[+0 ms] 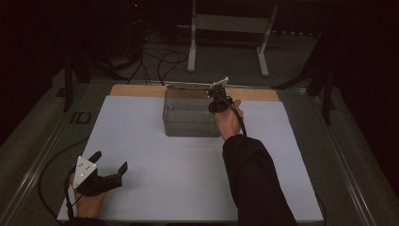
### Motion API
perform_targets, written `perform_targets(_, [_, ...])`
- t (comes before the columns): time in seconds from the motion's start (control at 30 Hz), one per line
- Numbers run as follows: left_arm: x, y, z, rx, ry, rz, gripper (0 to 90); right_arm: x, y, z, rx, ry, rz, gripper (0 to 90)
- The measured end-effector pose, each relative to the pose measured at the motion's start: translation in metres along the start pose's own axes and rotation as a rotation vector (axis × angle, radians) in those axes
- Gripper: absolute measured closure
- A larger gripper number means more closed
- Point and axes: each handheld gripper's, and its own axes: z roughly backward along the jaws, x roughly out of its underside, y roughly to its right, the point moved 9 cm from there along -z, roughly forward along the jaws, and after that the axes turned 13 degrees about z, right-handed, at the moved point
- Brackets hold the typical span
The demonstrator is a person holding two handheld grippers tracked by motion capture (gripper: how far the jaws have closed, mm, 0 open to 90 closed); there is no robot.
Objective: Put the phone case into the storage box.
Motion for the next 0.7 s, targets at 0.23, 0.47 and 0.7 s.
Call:
perform_targets(0.23, [0.000, 0.000, 0.000, -0.001, 0.000, 0.001, 0.1, -0.003, -0.004, 0.004, -0.053, 0.074, 0.069, 48.5])
perform_targets(0.47, [0.000, -0.001, 0.000, -0.001, 0.000, 0.001, 0.1, -0.001, -0.006, 0.005, -0.099, 0.115, 0.072, 36.3])
perform_targets(0.7, [0.000, 0.000, 0.000, -0.002, 0.001, 0.001, 0.1, -0.001, -0.008, 0.011, -0.111, 0.183, 0.087, 19.7])
